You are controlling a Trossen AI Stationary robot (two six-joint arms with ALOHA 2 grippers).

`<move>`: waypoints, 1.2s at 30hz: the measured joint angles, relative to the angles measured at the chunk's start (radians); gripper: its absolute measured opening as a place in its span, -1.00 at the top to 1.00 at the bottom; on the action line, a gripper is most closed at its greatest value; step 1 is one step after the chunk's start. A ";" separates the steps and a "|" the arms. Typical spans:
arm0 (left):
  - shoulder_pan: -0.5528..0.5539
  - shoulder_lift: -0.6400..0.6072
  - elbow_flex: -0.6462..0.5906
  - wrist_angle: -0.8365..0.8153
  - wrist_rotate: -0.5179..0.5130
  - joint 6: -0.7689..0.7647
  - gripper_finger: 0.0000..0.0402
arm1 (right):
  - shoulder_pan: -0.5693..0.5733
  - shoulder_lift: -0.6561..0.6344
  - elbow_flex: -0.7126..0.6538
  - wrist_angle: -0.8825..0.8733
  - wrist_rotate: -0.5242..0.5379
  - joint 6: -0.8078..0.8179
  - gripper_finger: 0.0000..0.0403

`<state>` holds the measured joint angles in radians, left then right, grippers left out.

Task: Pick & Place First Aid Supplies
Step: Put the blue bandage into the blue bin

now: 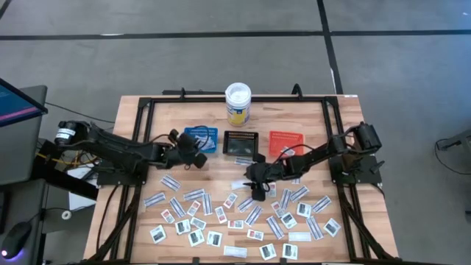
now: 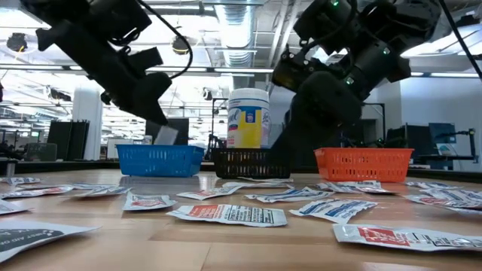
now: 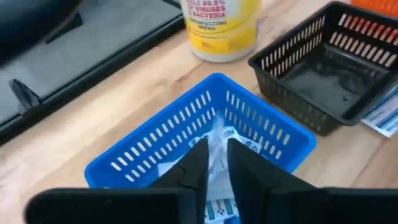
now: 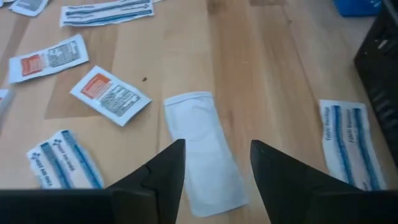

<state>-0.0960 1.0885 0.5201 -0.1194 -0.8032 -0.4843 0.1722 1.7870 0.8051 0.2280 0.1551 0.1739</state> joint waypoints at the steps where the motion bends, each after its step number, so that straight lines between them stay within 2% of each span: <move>1: 0.004 0.000 0.000 0.001 -0.003 0.000 0.63 | -0.003 0.000 0.000 0.000 0.000 0.000 0.11; 4: 0.004 0.000 0.000 0.037 -0.008 0.000 0.54 | -0.014 0.001 0.000 -0.004 0.000 0.000 0.08; 8: -0.024 0.000 0.000 0.189 -0.007 0.052 0.51 | -0.016 0.001 0.000 -0.007 -0.006 0.001 0.06; 14: -0.076 0.000 0.000 0.405 0.105 0.176 0.53 | -0.015 0.001 0.000 -0.007 -0.089 -0.005 0.06; 24: -0.099 0.000 0.000 0.427 0.122 0.192 0.54 | -0.009 0.001 -0.002 -0.009 -0.104 -0.053 0.06; 36: -0.099 0.000 0.000 0.432 0.120 0.192 0.54 | -0.038 0.002 -0.071 -0.005 -0.099 -0.089 0.06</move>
<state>-0.1951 1.0882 0.5201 0.3128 -0.6830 -0.2928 0.1342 1.7885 0.7341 0.2231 0.0563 0.0850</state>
